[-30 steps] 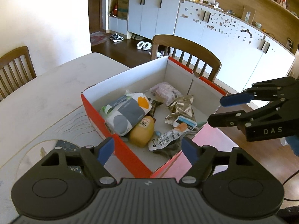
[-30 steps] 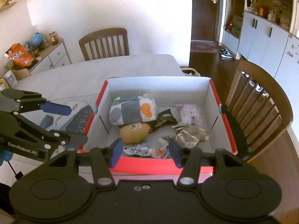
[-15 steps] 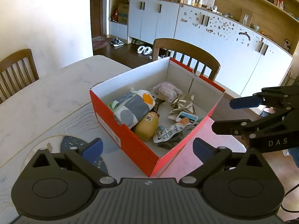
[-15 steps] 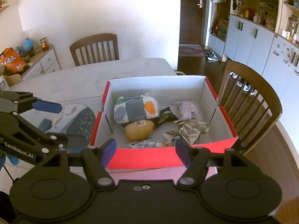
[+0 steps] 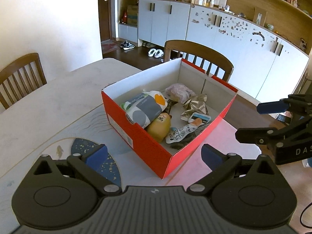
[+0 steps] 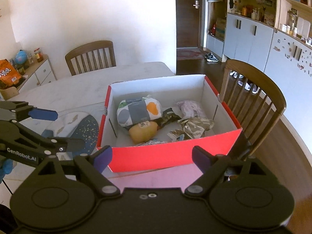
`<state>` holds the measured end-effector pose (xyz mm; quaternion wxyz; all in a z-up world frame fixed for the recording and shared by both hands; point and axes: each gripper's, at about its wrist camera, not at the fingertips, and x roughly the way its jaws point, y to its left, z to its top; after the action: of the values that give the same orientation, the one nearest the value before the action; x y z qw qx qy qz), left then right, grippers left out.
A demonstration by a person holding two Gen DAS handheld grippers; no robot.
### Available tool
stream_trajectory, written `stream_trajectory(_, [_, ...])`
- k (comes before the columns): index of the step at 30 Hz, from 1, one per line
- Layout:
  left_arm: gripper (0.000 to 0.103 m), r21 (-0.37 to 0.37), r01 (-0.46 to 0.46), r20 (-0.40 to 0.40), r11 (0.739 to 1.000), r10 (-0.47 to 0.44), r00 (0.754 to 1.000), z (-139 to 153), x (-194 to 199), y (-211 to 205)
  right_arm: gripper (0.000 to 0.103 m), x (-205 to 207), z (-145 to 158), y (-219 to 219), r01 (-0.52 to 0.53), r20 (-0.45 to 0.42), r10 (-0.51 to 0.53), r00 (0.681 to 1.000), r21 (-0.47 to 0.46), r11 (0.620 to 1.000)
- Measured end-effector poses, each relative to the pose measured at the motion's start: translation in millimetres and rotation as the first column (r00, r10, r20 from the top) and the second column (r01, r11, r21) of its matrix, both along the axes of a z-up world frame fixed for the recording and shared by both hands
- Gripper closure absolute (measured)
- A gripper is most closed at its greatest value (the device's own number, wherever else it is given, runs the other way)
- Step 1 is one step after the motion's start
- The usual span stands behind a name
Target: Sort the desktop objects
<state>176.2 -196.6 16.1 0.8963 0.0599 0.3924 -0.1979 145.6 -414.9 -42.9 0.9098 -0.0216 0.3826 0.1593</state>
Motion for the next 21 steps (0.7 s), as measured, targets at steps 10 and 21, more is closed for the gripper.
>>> stream_trajectory(10, [0.000, 0.024, -0.005, 0.028, 1.000, 0.004, 1.000, 1, -11, -2, 0.014, -5, -4, 1, 0.018, -0.007, -0.018, 1.000, -0.003, 1.000])
stream_trajectory(21, [0.000, 0.041, -0.003, 0.046, 0.999, 0.001, 0.999, 0, -16, -4, 0.013, -8, -8, 4, 0.009, -0.017, -0.009, 1.000, 0.001, 1.000])
